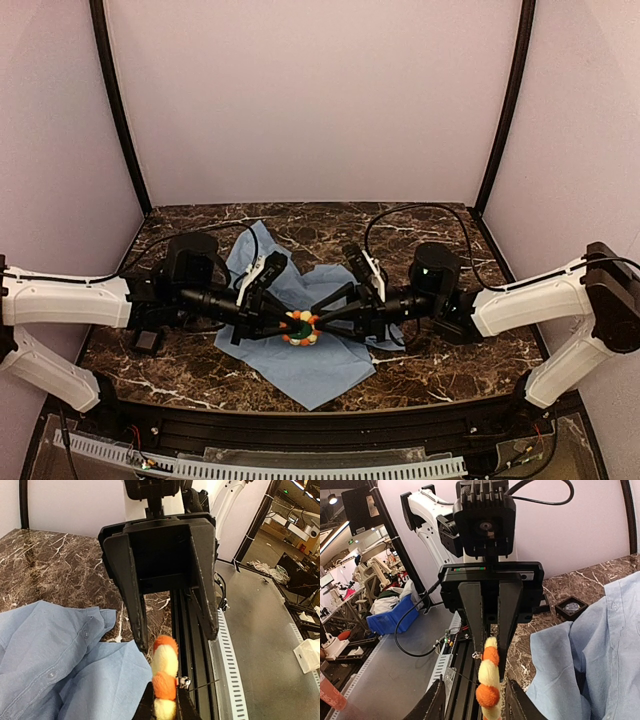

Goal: Remove the brooch from the garment
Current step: Pass from the left arm to the right

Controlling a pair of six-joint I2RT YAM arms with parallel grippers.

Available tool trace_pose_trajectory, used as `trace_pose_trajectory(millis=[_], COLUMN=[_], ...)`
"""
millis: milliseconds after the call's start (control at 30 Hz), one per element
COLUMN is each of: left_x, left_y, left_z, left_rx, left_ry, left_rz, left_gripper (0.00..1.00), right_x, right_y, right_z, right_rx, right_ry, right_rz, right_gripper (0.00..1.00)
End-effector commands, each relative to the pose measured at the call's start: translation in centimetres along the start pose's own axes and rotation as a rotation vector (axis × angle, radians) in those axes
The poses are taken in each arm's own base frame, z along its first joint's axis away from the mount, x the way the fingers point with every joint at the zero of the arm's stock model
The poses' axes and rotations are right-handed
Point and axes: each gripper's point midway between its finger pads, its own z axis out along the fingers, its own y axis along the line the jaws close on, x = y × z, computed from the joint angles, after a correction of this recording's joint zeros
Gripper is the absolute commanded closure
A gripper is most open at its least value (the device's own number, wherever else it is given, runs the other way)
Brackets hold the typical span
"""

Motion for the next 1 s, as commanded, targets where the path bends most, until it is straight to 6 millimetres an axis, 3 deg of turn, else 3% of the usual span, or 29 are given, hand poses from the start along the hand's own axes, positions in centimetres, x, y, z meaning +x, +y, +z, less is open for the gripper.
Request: trace_pose_trajectory(millis=[0,100,367,533,600,700,767,967], left_x=[-0.2,-0.4,-0.5,-0.5,-0.6,-0.7,-0.8,-0.7], left_y=[0.3,0.1,0.0,-0.2,-0.1,0.1,0.2,0.6], left_z=[0.1,0.0,-0.1,-0.2,-0.2,-0.6,-0.9,-1.4], left_rx=[0.001,0.004,0.007,0.012,0.009,-0.018,-0.04,-0.084], left_ry=[0.007,-0.001,-0.005,-0.009,-0.011,-0.008,-0.008,0.004], left_rz=[-0.003,0.003,0.007,0.01,0.012,0.011,0.021,0.04], left_gripper=[0.99,0.99,0.99,0.99,0.93,0.66,0.55,0.48], right_x=[0.8,1.1,1.5,1.5,1.4,1.0,0.9,0.4], right_y=[-0.3,-0.8,-1.1,-1.4,-1.4,-1.5,-1.3,-1.0], right_z=[0.8,1.3,1.5,1.6,1.5,1.2,1.0,0.7], right_rx=[0.009,0.019,0.018,0.027,0.038,0.055,0.053,0.046], right_ry=[0.043,0.056,0.066,0.067,0.065,0.064,0.06,0.05], right_rz=[-0.019,-0.01,0.001,-0.001,0.0,-0.003,-0.006,-0.005], right_gripper=[0.6,0.62,0.8,1.0,1.0,1.0,1.0,1.0])
